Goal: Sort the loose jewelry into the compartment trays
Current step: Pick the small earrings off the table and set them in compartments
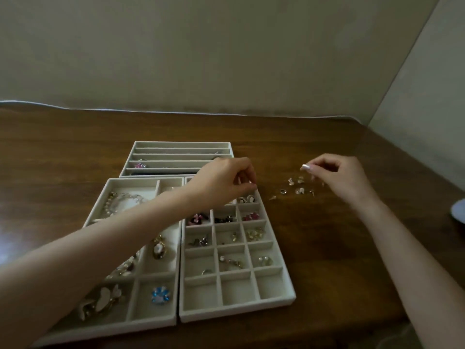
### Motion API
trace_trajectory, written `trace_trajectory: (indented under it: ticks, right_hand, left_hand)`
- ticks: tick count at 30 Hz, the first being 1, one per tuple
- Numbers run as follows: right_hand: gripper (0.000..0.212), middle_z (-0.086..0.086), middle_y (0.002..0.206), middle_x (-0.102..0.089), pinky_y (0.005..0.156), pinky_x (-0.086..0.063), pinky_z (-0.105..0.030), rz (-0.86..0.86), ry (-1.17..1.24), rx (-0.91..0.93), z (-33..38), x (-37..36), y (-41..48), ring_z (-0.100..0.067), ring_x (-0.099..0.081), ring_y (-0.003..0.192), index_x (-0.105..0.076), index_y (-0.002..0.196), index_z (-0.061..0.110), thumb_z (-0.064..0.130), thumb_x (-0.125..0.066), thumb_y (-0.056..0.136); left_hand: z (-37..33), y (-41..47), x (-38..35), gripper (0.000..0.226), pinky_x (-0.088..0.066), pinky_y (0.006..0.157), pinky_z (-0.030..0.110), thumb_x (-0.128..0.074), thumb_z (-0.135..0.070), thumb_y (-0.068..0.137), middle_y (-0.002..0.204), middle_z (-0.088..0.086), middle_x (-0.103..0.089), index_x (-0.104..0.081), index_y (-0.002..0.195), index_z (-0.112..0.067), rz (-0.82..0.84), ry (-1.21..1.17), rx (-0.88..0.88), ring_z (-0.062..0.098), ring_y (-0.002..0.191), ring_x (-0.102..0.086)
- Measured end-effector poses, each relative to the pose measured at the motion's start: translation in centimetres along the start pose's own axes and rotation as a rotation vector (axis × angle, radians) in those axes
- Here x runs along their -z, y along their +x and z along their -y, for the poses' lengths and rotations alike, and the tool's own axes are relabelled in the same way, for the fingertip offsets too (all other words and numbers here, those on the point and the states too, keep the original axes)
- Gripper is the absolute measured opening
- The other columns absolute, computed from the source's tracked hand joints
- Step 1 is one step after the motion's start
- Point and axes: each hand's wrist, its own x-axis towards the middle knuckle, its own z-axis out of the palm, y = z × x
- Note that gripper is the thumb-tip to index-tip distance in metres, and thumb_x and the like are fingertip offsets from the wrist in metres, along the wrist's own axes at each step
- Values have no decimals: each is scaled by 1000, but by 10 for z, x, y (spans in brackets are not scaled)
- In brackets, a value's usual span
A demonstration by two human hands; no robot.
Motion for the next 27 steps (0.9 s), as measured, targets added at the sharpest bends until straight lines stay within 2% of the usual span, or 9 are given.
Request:
trace_trajectory:
  ticks: [4, 10, 14, 17, 21, 25, 27]
  right_hand:
    - [11, -1, 83, -65, 60, -38, -18, -105, -98, -106, -31, 8, 6, -6, -55, 71, -69, 96, 16, 22, -61, 90]
    - [8, 4, 79, -64, 60, -38, -18, -125, -103, -100, -37, 7, 10, -5, -55, 70, -68, 90, 19, 23, -61, 91]
    - [7, 3, 76, -64, 67, -41, -21, -157, -52, -71, -37, 8, 9, -6, -56, 69, -67, 88, 19, 22, -61, 90]
    - [6, 5, 76, -64, 65, -41, -18, -136, -47, -39, -34, 6, 8, -5, -57, 71, -68, 89, 19, 21, -62, 90]
    - [6, 11, 86, -65, 69, -40, -13, -30, -40, 32, -33, 1, 7, -1, -58, 84, -70, 90, 21, 21, -64, 88]
    - [8, 8, 91, -63, 70, -42, -21, 47, -135, 106, -37, -5, 9, -8, -56, 82, -72, 89, 24, 24, -72, 81]
    - [11, 10, 89, -60, 79, -40, -25, 101, -196, 126, -40, -6, 9, -5, -52, 82, -73, 89, 27, 29, -74, 78]
  left_hand:
    - [-8, 33, -24, 22, -51, 74, 27, -66, -31, 83, 87, -10, -57, -61, 99, -17, 52, 73, -22, 5, 80, -53]
    - [-14, 76, -49, 36, -48, 84, 33, -68, -43, 78, 101, -4, -59, -58, 105, -21, 244, 194, 32, 14, 96, -54]
    - [-14, 85, -58, 27, -45, 73, 28, -68, -36, 80, 95, -5, -55, -57, 99, -20, 289, 190, 47, 15, 92, -53]
    - [-14, 85, -59, 20, -43, 70, 26, -62, -32, 86, 97, -2, -57, -57, 99, -17, 264, 232, 7, 14, 88, -53]
    - [-12, 80, -57, 15, -48, 76, 29, -55, -29, 92, 102, 2, -60, -58, 100, -16, 206, 293, -52, 16, 92, -56]
    - [-16, 68, -41, 12, -49, 80, 29, -57, -28, 90, 98, -3, -60, -60, 94, -17, 135, 223, -81, 12, 92, -56]
    - [-19, 51, -25, 9, -45, 77, 24, -59, -26, 89, 92, -7, -60, -61, 90, -17, 83, 145, -103, 7, 85, -54]
